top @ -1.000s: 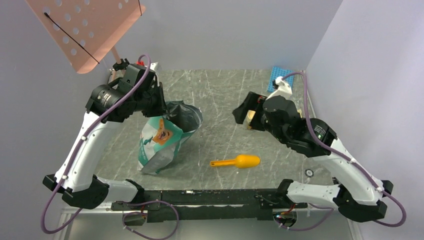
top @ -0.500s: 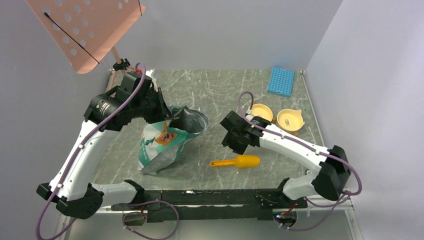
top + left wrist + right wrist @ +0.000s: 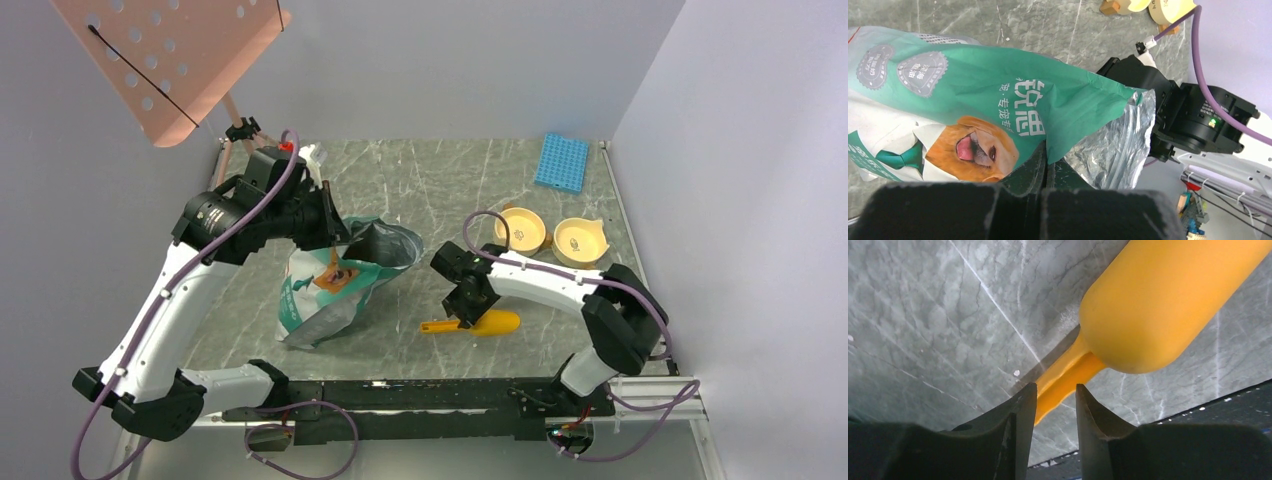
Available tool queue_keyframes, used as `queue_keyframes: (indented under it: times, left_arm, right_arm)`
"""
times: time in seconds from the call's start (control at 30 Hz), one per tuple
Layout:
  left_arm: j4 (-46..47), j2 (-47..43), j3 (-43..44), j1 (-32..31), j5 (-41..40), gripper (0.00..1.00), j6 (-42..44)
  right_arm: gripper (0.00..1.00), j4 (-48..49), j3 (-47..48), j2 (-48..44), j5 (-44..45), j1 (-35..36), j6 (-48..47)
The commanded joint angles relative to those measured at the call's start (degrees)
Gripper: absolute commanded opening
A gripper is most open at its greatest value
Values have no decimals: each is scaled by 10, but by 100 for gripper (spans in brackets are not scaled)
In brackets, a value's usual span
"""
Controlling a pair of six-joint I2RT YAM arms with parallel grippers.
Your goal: Serve the pet food
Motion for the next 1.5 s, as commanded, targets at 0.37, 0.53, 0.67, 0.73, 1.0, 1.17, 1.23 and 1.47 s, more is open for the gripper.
queue_keyframes:
  times: [0.37, 0.53, 0.67, 0.73, 1.0, 1.17, 1.23, 1.47]
  left_arm:
    - [-41, -41, -2, -1, 39, 0, 105]
    - [-30, -63, -13, -1, 20, 0, 108]
    - [-31, -63, -4, 0, 9, 0, 104]
    - [-38, -58, 8, 1, 7, 0, 104]
    - [-73, -43, 53, 4, -4, 0, 74]
    - [-85, -34, 56, 4, -6, 0, 59]
    - [-77, -41, 42, 4, -10, 0, 49]
    - [-53, -71, 6, 5, -38, 0, 28]
  right_arm:
    - [32, 10, 17, 88, -22, 9, 116]
    - [0, 15, 102, 113, 18, 28, 17]
    - [0, 145, 100, 75, 0, 28, -129]
    - [0, 311, 37, 25, -50, 19, -229]
    - [0, 930, -206, 45, -368, -73, -361]
    - [0, 1108, -290, 131, -445, -107, -359]
    - [0, 1161, -332, 151, -446, -119, -365]
    - [29, 1232, -433, 179, -459, -152, -378]
